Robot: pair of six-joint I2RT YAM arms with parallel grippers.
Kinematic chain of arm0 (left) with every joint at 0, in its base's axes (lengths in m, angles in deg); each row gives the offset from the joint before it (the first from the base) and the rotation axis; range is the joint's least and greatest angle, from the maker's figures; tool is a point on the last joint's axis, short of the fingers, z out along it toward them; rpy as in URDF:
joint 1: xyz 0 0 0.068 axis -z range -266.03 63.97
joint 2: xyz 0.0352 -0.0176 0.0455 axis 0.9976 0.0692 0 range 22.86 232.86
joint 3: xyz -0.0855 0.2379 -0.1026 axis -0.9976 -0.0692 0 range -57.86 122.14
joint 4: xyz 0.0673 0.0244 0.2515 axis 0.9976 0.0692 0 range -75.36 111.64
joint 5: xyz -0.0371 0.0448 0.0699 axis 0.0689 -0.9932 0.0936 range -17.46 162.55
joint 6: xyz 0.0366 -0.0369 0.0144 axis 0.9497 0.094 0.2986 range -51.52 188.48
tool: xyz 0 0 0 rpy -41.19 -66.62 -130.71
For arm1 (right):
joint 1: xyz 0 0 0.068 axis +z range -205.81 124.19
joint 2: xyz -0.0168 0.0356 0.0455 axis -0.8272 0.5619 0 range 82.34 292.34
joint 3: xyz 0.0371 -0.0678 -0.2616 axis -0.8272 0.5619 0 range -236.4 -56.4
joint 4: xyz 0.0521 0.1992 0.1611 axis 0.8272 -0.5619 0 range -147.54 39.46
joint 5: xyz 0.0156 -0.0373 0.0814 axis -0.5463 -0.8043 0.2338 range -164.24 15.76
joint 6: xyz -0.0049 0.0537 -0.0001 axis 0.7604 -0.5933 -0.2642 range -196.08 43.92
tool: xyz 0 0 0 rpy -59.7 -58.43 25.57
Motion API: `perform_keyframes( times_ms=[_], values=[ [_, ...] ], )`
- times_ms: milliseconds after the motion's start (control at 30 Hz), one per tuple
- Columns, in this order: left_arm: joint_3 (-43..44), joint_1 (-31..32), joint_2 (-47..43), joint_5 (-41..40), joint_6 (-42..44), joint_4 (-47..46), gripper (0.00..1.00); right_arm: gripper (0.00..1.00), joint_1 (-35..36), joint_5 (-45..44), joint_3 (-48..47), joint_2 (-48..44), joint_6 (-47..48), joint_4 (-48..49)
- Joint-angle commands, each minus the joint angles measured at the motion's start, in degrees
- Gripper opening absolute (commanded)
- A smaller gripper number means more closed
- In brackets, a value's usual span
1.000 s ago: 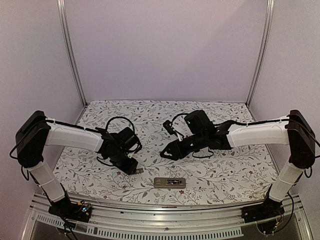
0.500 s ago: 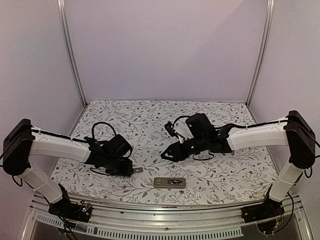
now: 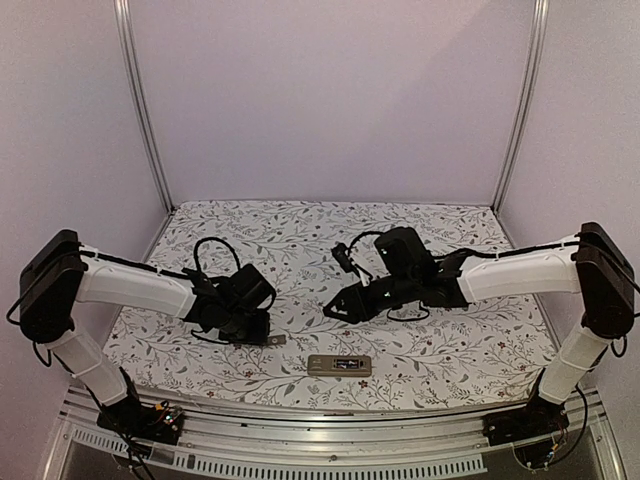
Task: Load the batteries into the remote control
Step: Pick up the battery cover from the center of the board.
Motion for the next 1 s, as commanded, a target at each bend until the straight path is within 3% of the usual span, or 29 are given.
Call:
perform_keyframes(
  times_ms=[0, 367, 600, 700, 867, 967],
  values=[
    [0.3, 0.1, -0.2, -1.3, -0.2, 1.1, 0.24, 0.45, 0.0, 0.0, 0.9, -2.0, -0.2, 0.7],
    [-1.6, -0.3, 0.1, 0.7, -0.3, 0.4, 0.12, 0.45, 0.0, -0.3, 1.0, -2.0, 0.0, 0.2],
    [-1.6, -0.6, 0.9, 1.5, -0.1, 0.1, 0.10, 0.45, 0.0, -0.6, 1.1, -2.3, 0.0, -0.1],
    [-1.5, -0.5, 0.8, 1.8, 0.3, 0.2, 0.00, 0.45, 0.0, -0.7, 1.1, -2.3, 0.1, -0.3],
    [-1.5, -0.3, -1.8, 0.8, 1.5, 0.1, 0.00, 0.45, -0.1, -1.4, 1.0, -2.9, 0.3, -1.0],
    [-0.2, 1.6, -5.0, -1.8, 6.6, -0.9, 0.00, 0.45, -0.1, -1.9, 0.5, -4.0, 1.2, -2.1]
  ],
)
